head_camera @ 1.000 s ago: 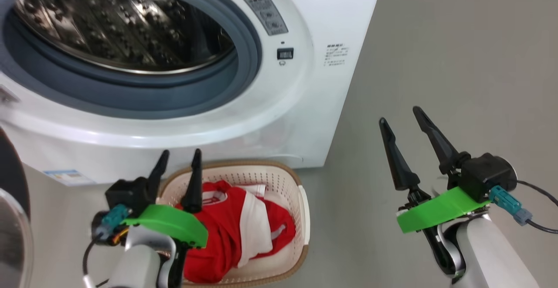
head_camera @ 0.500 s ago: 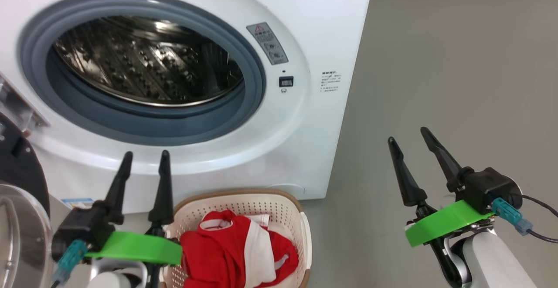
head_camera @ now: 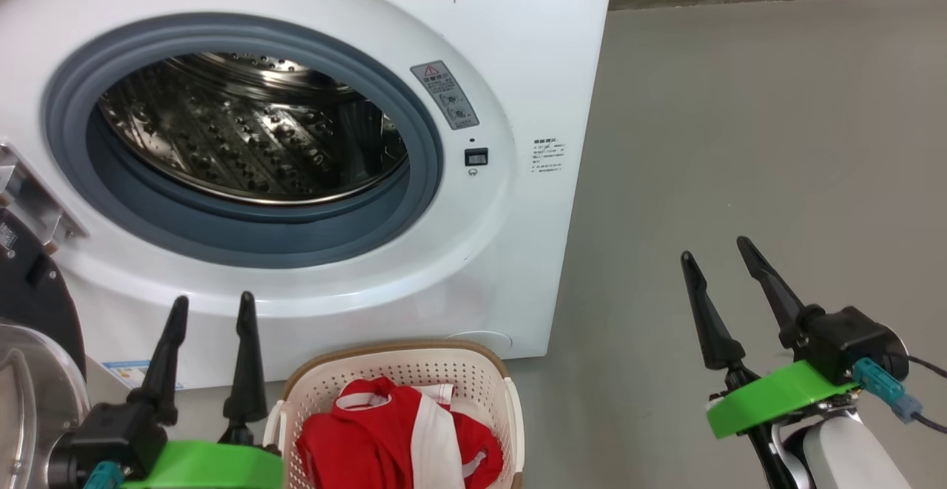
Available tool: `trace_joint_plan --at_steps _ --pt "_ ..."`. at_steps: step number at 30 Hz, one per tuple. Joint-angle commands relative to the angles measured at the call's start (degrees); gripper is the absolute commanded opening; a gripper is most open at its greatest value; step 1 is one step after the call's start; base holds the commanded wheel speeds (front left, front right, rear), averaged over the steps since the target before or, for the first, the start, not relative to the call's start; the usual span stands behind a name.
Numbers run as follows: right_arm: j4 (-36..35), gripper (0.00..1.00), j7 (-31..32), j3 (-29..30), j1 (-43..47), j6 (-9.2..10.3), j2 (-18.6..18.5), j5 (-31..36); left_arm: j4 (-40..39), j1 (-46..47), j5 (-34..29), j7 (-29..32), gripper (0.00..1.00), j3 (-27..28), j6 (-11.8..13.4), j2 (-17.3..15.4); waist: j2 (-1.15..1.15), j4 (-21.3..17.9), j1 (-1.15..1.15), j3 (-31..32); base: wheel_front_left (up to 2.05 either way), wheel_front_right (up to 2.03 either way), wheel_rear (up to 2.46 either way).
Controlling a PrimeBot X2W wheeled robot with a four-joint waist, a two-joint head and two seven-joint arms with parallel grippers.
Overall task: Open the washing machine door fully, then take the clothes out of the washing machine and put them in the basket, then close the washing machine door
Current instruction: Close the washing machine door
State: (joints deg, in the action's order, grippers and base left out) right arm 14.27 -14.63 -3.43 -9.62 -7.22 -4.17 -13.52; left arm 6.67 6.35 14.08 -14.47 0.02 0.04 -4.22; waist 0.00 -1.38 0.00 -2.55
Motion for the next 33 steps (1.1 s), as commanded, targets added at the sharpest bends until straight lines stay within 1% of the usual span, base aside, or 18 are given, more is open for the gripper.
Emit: trace_joint_plan --at_steps 1,21,27,33 --pt "-1.73 1.00 -0.36 -0.78 0.14 -0.26 -0.47 0.38 -1.95 0.08 -0.82 -0.52 1.00 2.37 0.50 -1.29 0.00 -0.06 0.00 0.10 0.00 0.00 0.00" --pt "-2.80 1.00 -0.37 -0.14 1.19 -0.26 -0.06 0.81 -1.09 -0.53 -1.89 -0.29 1.00 2.44 1.85 -2.18 0.00 -0.01 0.00 -0.23 -0.06 0.06 0.00" --pt "-2.56 1.00 -0.37 -0.07 1.02 -0.26 -0.07 0.83 -1.01 -0.16 -1.98 -0.26 1.00 1.93 2.14 -2.27 0.00 0.16 0.00 -0.55 -0.97 0.97 0.00" --pt "-2.39 1.00 -0.37 0.04 0.93 -0.26 -0.03 0.82 -1.01 -0.02 -1.33 -0.27 1.00 1.73 2.16 -2.17 0.00 0.27 0.00 -0.32 -1.79 1.79 0.00"
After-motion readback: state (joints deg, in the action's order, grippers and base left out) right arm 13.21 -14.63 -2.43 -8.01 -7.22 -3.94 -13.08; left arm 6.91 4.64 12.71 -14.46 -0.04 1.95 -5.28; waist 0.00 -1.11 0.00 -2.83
